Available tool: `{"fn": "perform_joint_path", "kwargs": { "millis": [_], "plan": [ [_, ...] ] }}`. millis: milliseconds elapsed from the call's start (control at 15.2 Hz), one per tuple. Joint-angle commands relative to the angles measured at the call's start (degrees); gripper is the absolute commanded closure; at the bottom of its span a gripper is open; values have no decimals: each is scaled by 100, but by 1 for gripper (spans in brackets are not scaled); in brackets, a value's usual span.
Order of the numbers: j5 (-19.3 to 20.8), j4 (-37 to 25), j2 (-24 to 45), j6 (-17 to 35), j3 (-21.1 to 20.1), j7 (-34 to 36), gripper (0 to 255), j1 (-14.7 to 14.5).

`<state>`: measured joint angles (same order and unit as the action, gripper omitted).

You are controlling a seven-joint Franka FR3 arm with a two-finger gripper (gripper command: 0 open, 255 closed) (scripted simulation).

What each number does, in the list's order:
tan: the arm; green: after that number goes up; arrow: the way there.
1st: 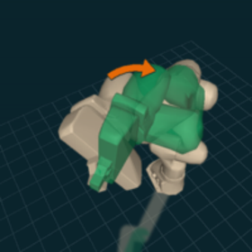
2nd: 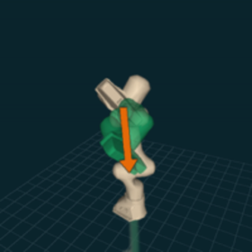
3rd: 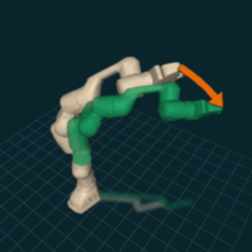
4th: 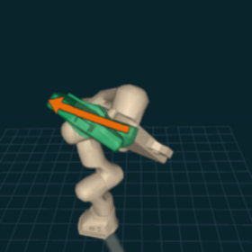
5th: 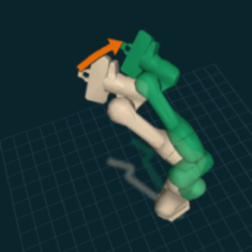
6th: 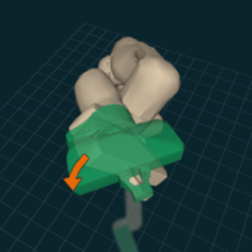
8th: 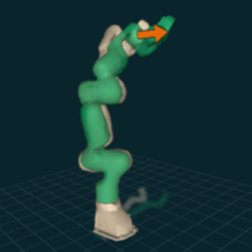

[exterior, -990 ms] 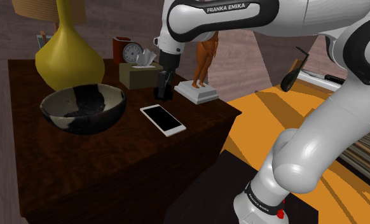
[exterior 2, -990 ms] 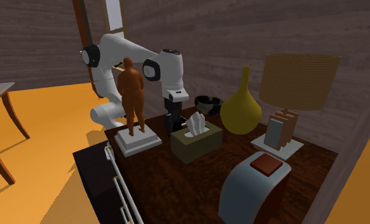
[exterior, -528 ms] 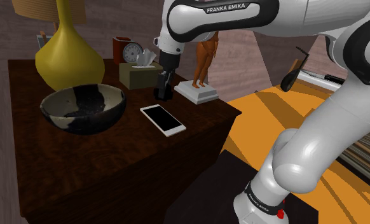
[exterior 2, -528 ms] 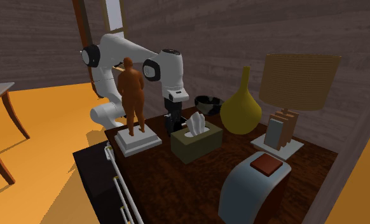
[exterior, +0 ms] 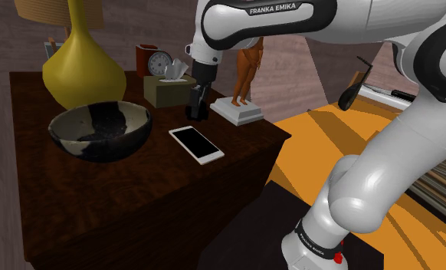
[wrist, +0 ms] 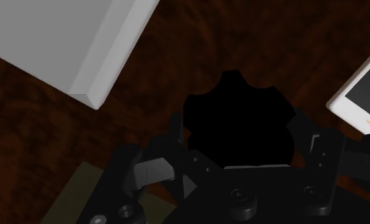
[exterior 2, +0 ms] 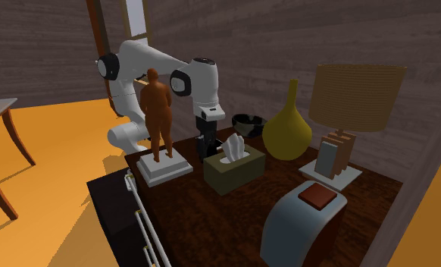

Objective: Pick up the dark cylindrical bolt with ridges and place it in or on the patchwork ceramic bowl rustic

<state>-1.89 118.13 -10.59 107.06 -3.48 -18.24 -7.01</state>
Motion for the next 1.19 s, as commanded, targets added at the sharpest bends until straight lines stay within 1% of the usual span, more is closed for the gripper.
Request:
{"fn": "perform_joint_path", "kwargs": {
  "millis": [0,1122],
  "plan": [
    [0,-105,-16,-119,1,1,255,1],
    [13,-1489,51,-1436,11,30,255,7]
  ]
}}
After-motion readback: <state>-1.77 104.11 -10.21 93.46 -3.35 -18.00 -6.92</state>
